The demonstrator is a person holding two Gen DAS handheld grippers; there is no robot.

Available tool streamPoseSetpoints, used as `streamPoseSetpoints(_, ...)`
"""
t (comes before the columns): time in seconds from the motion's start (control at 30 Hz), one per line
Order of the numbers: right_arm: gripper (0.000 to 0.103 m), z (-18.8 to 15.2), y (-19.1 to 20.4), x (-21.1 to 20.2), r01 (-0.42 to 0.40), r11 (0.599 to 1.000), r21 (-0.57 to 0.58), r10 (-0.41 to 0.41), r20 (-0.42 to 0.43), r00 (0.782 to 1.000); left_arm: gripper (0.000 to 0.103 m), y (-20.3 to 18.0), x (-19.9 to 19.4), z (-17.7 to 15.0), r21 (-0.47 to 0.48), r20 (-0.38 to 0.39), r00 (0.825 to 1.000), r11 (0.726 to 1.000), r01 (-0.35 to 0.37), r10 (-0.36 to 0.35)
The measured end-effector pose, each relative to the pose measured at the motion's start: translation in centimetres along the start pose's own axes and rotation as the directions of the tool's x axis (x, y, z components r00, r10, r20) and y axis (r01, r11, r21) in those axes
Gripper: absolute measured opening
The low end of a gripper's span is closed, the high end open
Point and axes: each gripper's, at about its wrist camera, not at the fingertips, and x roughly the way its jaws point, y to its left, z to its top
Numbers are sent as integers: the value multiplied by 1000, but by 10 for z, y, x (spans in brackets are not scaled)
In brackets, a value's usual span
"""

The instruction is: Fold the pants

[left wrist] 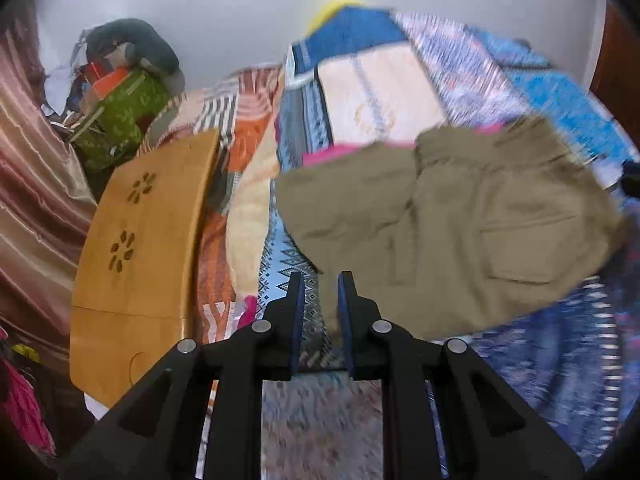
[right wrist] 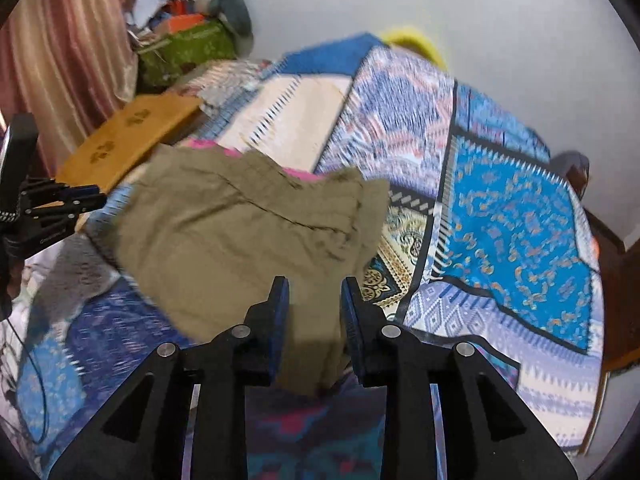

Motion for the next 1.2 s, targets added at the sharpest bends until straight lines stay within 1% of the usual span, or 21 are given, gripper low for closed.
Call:
streamPoseSetpoints(0.03,24,0,3,-10,-1,1000,2,1,10,1000,18,1,-15,2,-16,23,1000,1000,-1,1)
streamPoseSetpoints(0.07,24,1,8,-24,-8,1000,-5,8,29,1000,22,2,-34,3,-40,50,999,999,-1,3)
streamPoseSetpoints(0.17,24,1,22,-64,-16,1000,-18,17,102,995,28,5,-82,5,-92,125,991,995,47,-36)
streamPoseSetpoints(0.27,24,-2,36,-107,-22,999,-30,27,181,983,28,3,-135,2,-112,210,975,989,91,-66)
streamPoseSetpoints(0.3,24,-4,42,-125,-22,999,-37,29,214,976,28,1,-157,-1,-109,241,967,988,111,-83)
streamPoseSetpoints(0.37,24,-7,52,-154,-26,999,-44,37,272,962,28,-3,-187,-5,-95,277,956,987,127,-96)
streamPoseSetpoints(0.43,24,-12,61,-180,-31,998,-50,45,319,947,28,-8,-224,-12,-76,329,938,987,142,-110)
streamPoseSetpoints(0.47,24,-15,67,-194,-35,998,-54,51,344,938,28,-12,-244,-18,-65,359,925,986,155,-122)
streamPoseSetpoints(0.53,24,-22,74,-218,-41,997,-61,61,390,919,28,-17,-274,-27,-50,402,906,984,169,-136)
streamPoseSetpoints(0.6,24,-32,87,-243,-21,997,-80,54,441,896,29,-24,-306,-43,-31,450,881,983,181,-148)
streamPoseSetpoints(0.67,24,-43,97,-264,5,996,-93,41,488,872,36,-31,-333,-62,-13,486,859,982,191,-161)
streamPoseSetpoints(0.73,24,-53,105,-280,2,996,-89,45,523,851,37,-38,-353,-80,-3,519,838,980,197,-167)
streamPoseSetpoints(0.8,24,-66,115,-293,10,996,-85,39,554,831,37,-47,-372,-99,8,553,818,983,185,-159)
streamPoseSetpoints(0.9,24,-85,128,-305,0,997,-78,46,581,813,38,-57,-396,-127,19,606,782,986,168,-145)
streamPoseSetpoints(1.0,24,-100,134,-311,-21,998,-60,52,600,798,46,-64,-416,-151,20,648,746,983,181,-151)
streamPoseSetpoints(1.03,24,-105,135,-314,-28,998,-53,55,608,792,49,-65,-421,-158,20,659,737,983,183,-151)
streamPoseSetpoints(1.1,24,-111,138,-321,-41,998,-43,59,624,779,50,-67,-429,-169,16,673,725,983,184,-147)
streamPoseSetpoints(1.2,24,-120,144,-334,-36,999,-30,47,662,748,54,-66,-438,-177,12,684,711,978,210,-161)
